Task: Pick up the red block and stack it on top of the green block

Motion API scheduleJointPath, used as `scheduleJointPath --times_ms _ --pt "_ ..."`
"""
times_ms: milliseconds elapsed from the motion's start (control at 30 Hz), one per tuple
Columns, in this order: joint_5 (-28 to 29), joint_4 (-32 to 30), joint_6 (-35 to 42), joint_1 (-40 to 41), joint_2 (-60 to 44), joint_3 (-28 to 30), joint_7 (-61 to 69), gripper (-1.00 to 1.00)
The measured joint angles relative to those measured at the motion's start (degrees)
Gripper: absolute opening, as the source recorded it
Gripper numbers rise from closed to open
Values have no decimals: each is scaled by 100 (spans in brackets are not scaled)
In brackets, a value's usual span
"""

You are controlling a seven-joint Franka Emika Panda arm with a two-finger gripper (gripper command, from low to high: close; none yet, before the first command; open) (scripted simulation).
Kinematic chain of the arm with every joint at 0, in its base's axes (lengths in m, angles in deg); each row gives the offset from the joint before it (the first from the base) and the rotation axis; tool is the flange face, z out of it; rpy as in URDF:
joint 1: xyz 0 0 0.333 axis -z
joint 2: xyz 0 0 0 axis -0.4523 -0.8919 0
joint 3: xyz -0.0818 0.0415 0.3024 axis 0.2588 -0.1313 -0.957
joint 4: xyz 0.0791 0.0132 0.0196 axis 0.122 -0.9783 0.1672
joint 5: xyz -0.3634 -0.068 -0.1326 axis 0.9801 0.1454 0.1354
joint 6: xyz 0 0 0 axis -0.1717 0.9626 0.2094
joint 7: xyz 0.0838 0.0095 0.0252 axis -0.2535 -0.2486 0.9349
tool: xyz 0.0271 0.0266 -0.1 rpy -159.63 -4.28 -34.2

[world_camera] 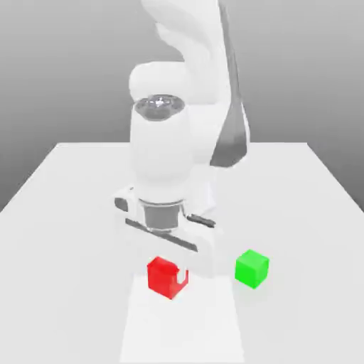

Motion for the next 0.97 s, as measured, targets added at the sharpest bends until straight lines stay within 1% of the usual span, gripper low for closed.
scheduleJointPath --times_ms 200,267,600,800,967 --pt "-482 -773 235 -973 1014 -786 -512 -100" --pt "-505 -967 253 -1177 1213 -1015 -697 -100" --pt "665 -1027 -122 -491 672 -1487 -1554 -100" --pt "1350 -1006 -329 -166 286 -1601 -2019 -100" --pt "1786 -984 -497 -18 -6 -1615 -2317 -100"
